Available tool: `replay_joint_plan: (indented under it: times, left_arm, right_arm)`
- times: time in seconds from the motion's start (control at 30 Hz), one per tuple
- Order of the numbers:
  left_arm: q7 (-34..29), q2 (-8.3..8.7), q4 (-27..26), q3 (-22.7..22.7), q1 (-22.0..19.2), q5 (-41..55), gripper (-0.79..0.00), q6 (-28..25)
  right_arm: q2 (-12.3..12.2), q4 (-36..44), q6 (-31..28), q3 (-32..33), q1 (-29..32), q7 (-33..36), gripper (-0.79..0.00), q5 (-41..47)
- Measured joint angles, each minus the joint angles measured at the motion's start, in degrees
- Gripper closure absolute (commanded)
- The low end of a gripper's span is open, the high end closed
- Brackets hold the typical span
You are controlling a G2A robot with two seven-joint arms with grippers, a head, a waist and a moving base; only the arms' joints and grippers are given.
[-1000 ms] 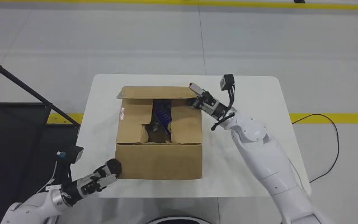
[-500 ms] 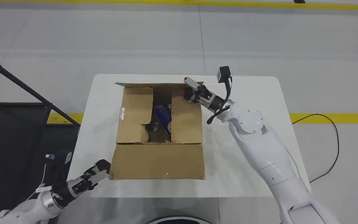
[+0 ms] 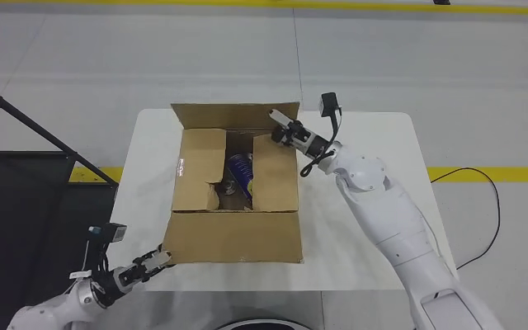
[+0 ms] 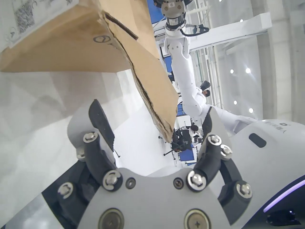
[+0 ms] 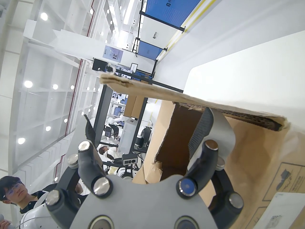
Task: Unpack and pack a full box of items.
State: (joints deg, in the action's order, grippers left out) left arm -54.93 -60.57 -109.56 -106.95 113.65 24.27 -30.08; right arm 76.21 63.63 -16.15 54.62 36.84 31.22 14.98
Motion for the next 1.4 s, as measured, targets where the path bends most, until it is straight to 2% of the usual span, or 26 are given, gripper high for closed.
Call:
replay_joint_plan:
  times: [0.03, 0.1, 0.13, 0.17, 0.37, 0.73, 1.4]
  left_arm:
    - [0.0, 0.00, 0.1, 0.1, 0.0, 0.7, -0.194, 0.3]
    - [-0.7, 0.05, 0.2, 0.2, -0.1, 1.9, -0.105, 0.9]
    - [-1.0, 0.09, 0.2, 0.1, -0.1, 2.1, -0.022, 1.2]
    - [-1.4, 0.14, 0.2, 0.0, 0.0, 2.1, 0.000, 1.5]
    - [-2.9, 0.33, 0.1, -0.2, 0.2, 2.6, 0.000, 3.5]
    - [-5.3, 0.49, 1.1, -0.9, 0.4, 6.2, 0.000, 3.1]
    - [-16.0, 1.03, 2.8, -2.3, 1.1, 13.6, 0.000, 1.2]
  right_arm:
    - [0.1, -0.2, -0.1, 0.0, 0.0, -0.5, -0.785, -0.4]
    - [0.2, -0.4, -0.2, -0.1, 0.1, -1.5, -0.785, -1.5]
    - [0.3, -0.5, -0.2, -0.1, 0.1, -1.8, -0.785, -1.8]
    - [0.3, -0.6, -0.3, -0.1, 0.1, -2.2, -0.785, -2.1]
    - [0.8, -1.0, -0.1, -0.3, -0.2, -3.7, -0.785, -4.3]
    - [1.5, -0.6, 1.4, -0.7, -0.6, -6.6, -0.785, -8.8]
    - [3.3, -3.2, 1.0, -1.6, -3.6, -10.4, -0.785, -14.5]
